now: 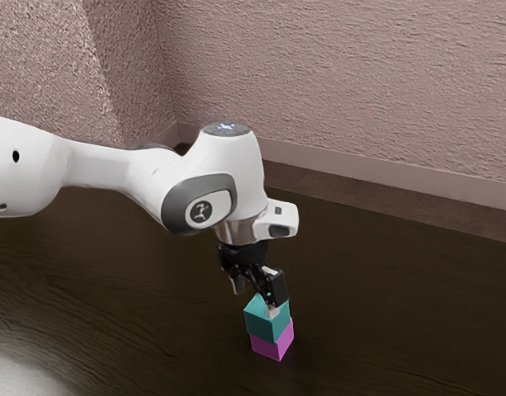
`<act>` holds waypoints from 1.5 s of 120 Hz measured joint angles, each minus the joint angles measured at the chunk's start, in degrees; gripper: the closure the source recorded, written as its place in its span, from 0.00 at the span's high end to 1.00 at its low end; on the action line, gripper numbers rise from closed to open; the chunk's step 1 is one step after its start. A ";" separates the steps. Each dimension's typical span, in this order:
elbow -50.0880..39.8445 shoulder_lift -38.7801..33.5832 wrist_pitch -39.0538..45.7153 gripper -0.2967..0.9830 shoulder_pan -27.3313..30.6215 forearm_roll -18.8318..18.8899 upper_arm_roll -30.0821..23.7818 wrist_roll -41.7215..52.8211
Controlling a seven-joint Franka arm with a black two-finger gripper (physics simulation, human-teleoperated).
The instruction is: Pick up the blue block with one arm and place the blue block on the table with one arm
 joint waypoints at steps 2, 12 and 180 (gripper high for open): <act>0.22 0.34 0.01 0.77 0.06 0.25 0.05 -0.02; 1.44 2.11 0.03 0.77 0.84 1.21 0.24 -0.13; 6.03 12.01 2.90 0.65 -9.33 4.45 10.30 -2.12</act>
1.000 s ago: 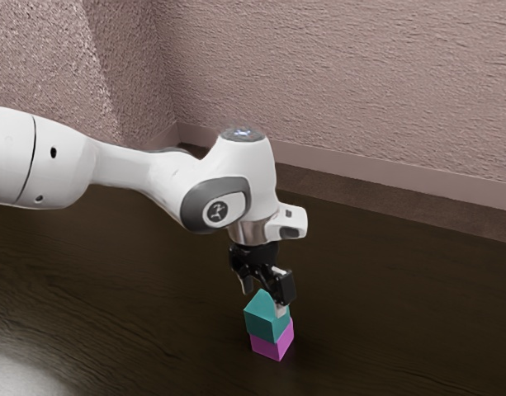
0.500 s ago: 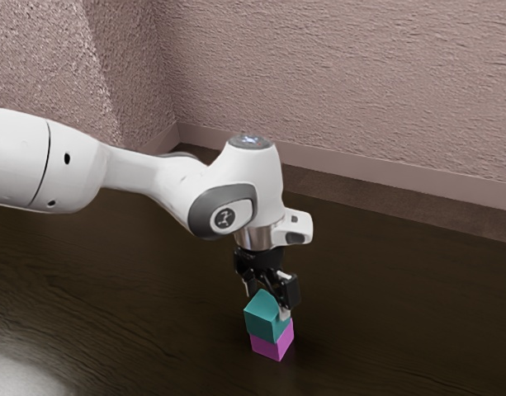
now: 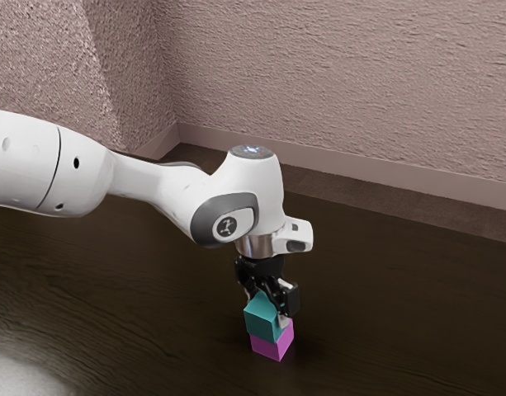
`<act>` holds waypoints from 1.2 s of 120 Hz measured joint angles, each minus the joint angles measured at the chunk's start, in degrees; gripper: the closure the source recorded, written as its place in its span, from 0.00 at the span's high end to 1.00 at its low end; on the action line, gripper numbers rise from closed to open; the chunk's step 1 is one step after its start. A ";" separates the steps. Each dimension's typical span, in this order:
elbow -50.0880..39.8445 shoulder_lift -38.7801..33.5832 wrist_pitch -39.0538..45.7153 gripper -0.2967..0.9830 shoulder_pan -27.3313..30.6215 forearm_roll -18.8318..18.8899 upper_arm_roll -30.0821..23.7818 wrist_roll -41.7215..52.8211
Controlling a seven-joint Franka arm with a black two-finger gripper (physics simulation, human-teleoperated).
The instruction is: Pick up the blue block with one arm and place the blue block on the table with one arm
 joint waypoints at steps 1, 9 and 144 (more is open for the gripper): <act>-0.01 0.00 0.01 0.64 0.00 0.00 0.00 -0.01; -0.05 -0.05 0.09 0.58 0.06 0.11 0.01 -0.14; 4.49 5.71 -3.28 0.59 8.71 2.97 2.11 -1.68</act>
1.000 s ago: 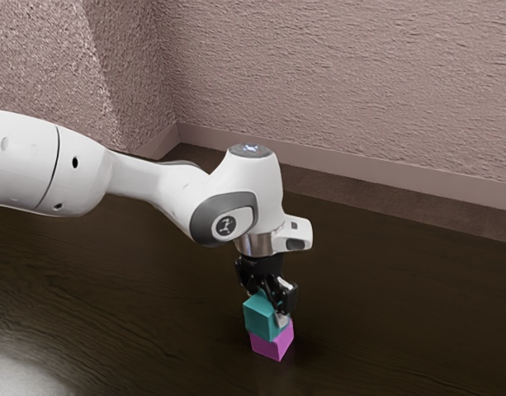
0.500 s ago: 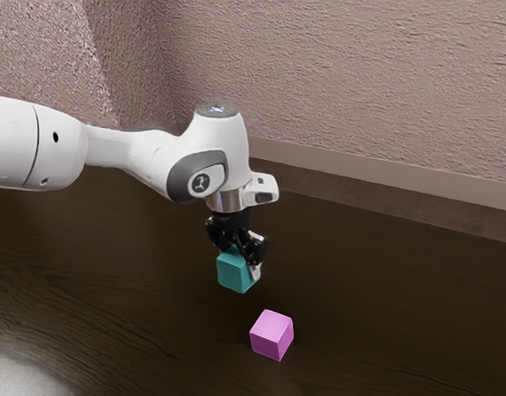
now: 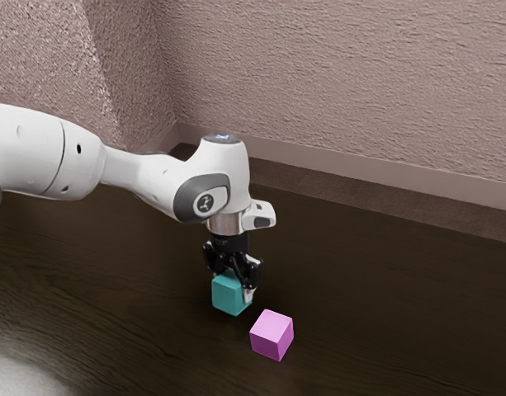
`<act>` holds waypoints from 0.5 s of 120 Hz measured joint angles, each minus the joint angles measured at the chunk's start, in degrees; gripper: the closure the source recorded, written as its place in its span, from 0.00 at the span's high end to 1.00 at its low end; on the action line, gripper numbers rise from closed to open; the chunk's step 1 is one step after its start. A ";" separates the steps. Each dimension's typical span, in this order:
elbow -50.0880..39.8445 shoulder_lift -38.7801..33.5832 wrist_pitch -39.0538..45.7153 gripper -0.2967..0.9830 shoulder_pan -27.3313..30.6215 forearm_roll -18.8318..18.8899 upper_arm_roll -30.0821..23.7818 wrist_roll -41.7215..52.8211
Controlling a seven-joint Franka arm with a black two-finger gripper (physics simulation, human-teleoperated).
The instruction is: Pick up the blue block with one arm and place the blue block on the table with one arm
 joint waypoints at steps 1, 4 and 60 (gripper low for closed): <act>-0.01 0.00 0.00 0.59 0.02 -0.05 0.00 0.03; -0.04 -0.03 -0.01 0.61 0.08 -0.17 0.00 0.10; -0.86 -9.34 -1.15 0.75 0.42 -0.43 -0.57 1.14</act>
